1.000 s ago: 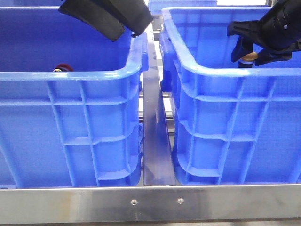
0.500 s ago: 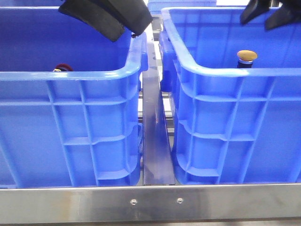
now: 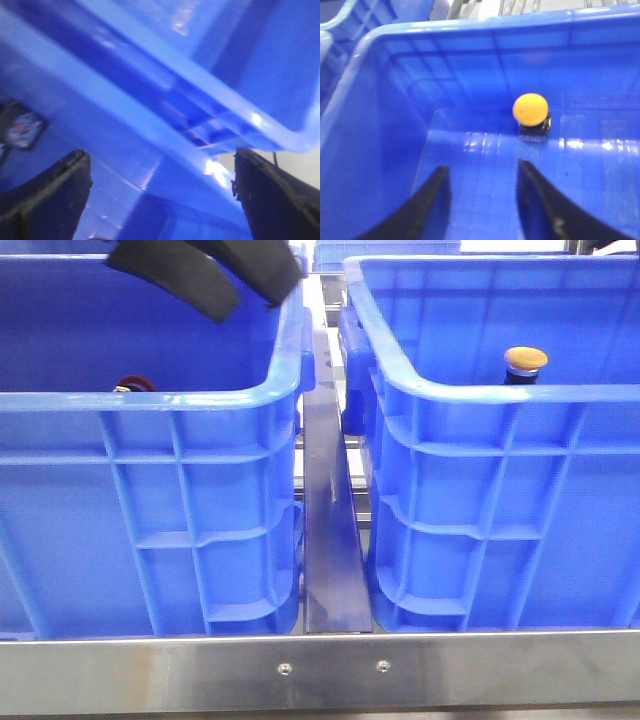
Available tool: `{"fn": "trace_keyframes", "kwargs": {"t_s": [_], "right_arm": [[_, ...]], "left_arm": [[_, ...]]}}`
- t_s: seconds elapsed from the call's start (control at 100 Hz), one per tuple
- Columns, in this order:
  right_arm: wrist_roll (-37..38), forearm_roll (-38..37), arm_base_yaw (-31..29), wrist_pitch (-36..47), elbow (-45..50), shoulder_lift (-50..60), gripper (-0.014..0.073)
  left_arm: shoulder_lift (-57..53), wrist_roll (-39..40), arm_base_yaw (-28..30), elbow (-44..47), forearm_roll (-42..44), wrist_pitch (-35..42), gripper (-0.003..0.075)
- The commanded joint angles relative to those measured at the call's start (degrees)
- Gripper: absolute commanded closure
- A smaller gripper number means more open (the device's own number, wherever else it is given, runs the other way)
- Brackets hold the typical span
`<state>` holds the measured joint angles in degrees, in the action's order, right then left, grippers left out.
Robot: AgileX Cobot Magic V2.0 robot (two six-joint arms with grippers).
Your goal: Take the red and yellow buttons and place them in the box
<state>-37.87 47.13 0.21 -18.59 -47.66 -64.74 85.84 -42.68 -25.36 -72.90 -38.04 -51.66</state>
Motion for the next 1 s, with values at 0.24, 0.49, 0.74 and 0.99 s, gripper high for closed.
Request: {"fn": "trace_keyframes", "kwargs": {"t_s": [0.24, 0.49, 0.74, 0.99], "right_arm": [[-0.44, 0.29, -0.42, 2.53, 7.55, 16.28, 0.0602], [-0.44, 0.4, -0.42, 0.93, 8.58, 17.8, 0.0629], [-0.44, 0.44, -0.42, 0.78, 8.58, 16.57, 0.0629], [-0.44, 0.44, -0.42, 0.78, 8.58, 16.51, 0.0629]], "left_arm": [[-2.61, 26.93, 2.24, -1.96, 19.58, 5.69, 0.0168], [-2.61, 53.71, 2.24, -1.96, 41.06, 5.63, 0.0168], [-2.28, 57.75, 4.68, -2.17, 45.49, 3.96, 0.0168], [-2.28, 55.87, 8.2, -3.88, 38.64, 3.93, 0.0167]]}}
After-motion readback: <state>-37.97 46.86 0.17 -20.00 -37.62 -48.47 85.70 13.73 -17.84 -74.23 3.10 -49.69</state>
